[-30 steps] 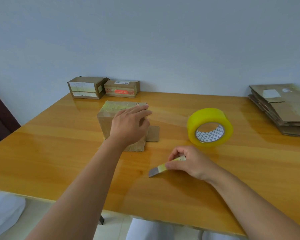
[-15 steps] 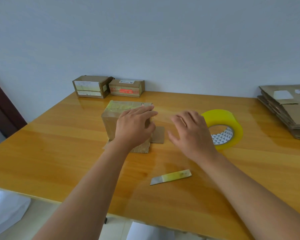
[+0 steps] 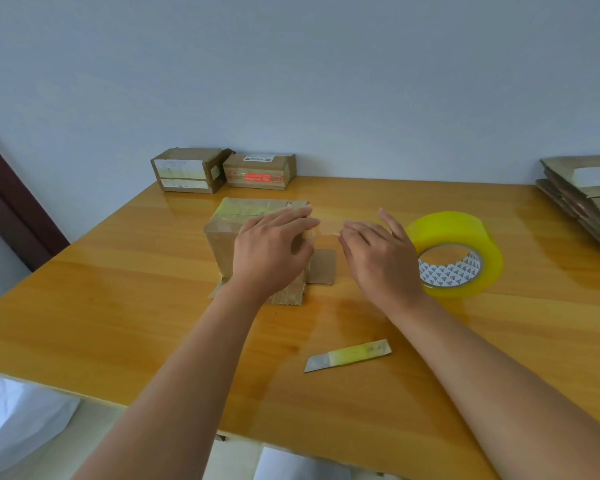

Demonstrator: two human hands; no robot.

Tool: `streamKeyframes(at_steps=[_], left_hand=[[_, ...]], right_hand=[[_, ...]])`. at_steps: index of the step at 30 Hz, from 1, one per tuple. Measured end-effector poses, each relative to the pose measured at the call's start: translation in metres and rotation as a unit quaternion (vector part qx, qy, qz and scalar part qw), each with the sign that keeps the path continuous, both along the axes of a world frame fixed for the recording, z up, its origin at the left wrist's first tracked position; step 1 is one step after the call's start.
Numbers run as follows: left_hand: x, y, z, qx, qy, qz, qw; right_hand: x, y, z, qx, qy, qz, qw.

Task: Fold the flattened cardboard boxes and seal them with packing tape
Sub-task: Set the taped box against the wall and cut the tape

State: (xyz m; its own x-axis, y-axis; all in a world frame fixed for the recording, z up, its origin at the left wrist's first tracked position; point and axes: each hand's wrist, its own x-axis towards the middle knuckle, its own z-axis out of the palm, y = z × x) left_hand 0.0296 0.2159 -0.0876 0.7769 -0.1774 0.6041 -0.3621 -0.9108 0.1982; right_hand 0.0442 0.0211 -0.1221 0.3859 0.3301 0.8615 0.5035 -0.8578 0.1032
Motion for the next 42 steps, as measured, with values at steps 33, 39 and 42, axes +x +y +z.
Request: streamKeyframes(at_steps=[33, 39, 42], left_hand=[[0.013, 0.022, 0.006, 0.008, 0.055, 0.013, 0.998], [0.012, 0.021, 0.006, 0.009, 0.059, 0.015, 0.998], [0.012, 0.021, 0.006, 0.010, 0.059, 0.015, 0.998]], right_hand=[[-0.034, 0.010, 0.006, -0.254, 0.346, -0.026, 0.903], [-0.041, 0.012, 0.009, -0.229, 0.384, -0.052, 0.893], [-0.042, 0.014, 0.015, -0.111, 0.371, -0.006, 0.922]])
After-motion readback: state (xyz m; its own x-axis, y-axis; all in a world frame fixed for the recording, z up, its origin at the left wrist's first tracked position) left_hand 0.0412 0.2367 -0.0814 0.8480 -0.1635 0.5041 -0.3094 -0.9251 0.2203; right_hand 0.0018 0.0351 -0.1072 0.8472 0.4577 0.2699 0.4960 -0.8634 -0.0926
